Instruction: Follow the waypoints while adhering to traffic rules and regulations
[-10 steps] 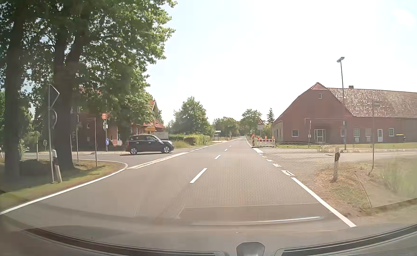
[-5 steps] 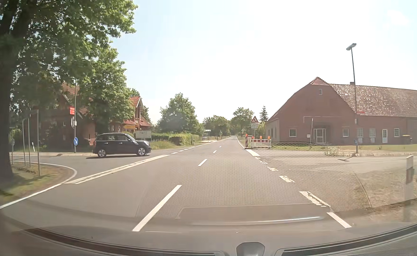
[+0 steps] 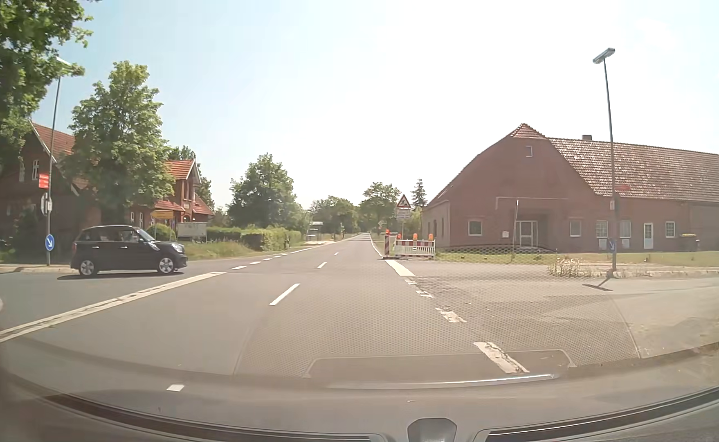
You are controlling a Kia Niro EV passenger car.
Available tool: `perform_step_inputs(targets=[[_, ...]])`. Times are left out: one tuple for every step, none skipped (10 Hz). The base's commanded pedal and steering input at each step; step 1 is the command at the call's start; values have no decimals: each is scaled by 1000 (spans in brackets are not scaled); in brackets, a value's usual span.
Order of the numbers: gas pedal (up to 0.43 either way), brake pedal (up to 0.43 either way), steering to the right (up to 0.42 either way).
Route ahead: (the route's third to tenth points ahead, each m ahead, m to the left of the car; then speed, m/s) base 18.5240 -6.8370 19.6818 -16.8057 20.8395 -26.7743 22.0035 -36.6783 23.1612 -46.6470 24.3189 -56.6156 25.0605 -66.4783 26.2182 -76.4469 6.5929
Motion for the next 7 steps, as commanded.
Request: perform_step_inputs(targets=[[0,6,201],[0,6,230],[0,6,258],[39,6,285],[118,6,298],[157,6,306],[157,6,319]])
